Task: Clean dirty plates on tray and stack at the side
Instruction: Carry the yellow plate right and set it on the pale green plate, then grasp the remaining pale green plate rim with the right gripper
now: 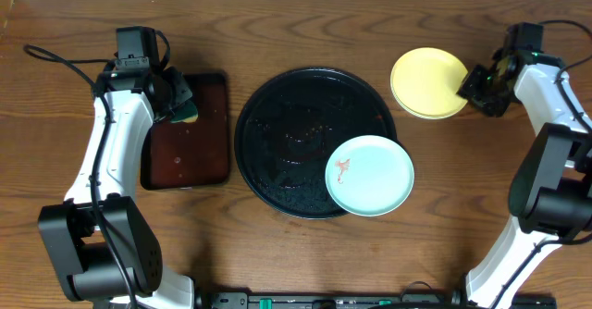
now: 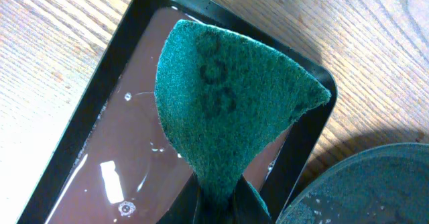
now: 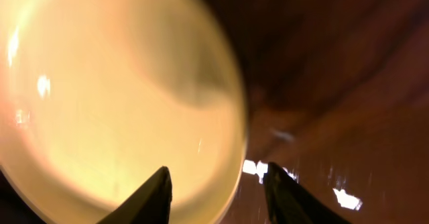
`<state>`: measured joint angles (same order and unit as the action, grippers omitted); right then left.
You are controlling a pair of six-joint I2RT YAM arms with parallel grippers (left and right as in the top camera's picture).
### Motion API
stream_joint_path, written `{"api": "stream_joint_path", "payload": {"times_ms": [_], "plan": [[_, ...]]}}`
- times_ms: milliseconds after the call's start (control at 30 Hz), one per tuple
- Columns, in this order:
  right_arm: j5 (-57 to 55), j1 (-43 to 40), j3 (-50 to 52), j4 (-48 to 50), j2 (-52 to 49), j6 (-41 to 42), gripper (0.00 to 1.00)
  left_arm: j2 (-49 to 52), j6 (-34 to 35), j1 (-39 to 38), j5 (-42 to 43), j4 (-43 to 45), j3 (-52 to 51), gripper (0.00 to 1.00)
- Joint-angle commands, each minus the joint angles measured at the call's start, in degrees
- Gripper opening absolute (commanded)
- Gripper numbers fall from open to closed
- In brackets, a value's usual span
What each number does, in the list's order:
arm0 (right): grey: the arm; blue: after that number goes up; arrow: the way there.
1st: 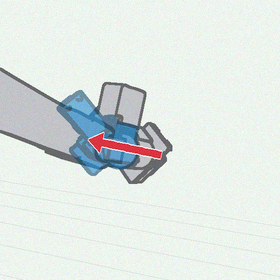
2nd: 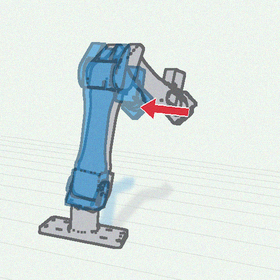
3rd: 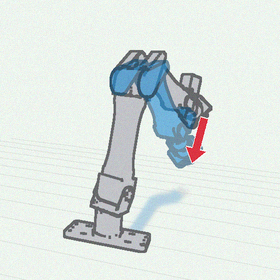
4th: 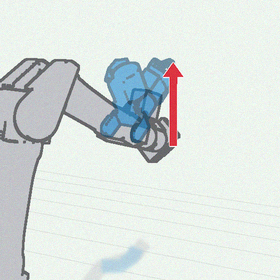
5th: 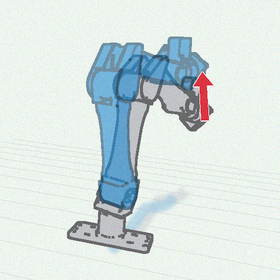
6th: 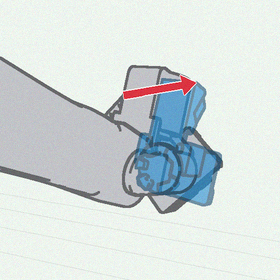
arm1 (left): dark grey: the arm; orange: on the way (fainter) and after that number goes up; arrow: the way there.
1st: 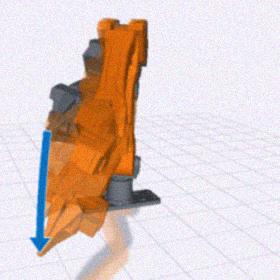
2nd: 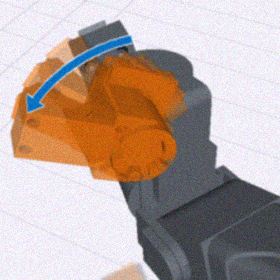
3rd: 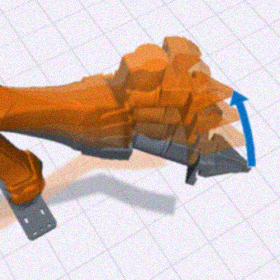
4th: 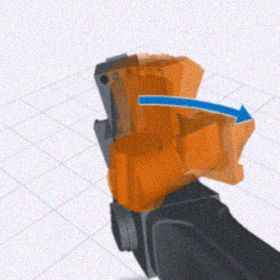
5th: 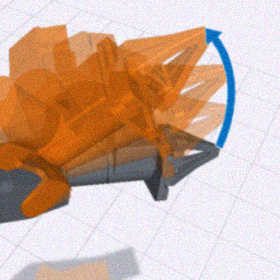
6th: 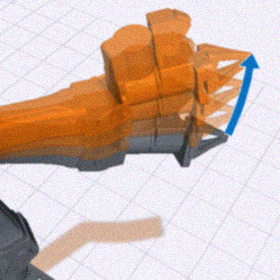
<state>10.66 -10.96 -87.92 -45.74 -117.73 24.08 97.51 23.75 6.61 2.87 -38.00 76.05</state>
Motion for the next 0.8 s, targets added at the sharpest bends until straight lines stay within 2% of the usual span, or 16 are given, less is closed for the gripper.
{"api": "stream_joint_path", "payload": {"times_ms": [0,33,67,100,200,433,600,767], "plan": [[1.4,3.15,-1.4,-3.34,8.68,-1.49,0.53,0.57,-0.79,0.22,-0.04,-0.09,0.04,0.07],[1.4,4.02,-1.4,-4.98,10.71,-1.49,0.64,0.57,-0.79,0.24,-0.04,-0.09,0.04,0.07],[1.38,5.09,-1.38,-6.64,12.63,-1.49,0.88,0.57,-0.79,0.22,-0.04,-0.07,0.04,0.07],[1.38,6.49,-1.38,-8.35,14.67,-1.66,0.99,0.57,-0.76,0.22,-0.07,-0.07,0.04,0.07],[-0.98,11.54,-1.27,-13.7,18.6,-1.09,0.99,0.57,-0.79,0.22,-0.04,-0.04,0.04,0.08],[-18.38,24.61,-0.5,-29.4,19.69,13.18,0.99,0.57,-0.79,0.24,-0.07,-0.11,0.04,0.07],[-19.65,30.95,1.84,-32.46,19.69,18.58,0.99,0.57,-0.79,0.22,-0.07,-0.09,0.02,0.08],[-21.35,33.97,9.05,-32.06,19.69,25.44,0.99,0.57,-0.81,0.24,-0.07,-0.11,0.02,0.07]]}}
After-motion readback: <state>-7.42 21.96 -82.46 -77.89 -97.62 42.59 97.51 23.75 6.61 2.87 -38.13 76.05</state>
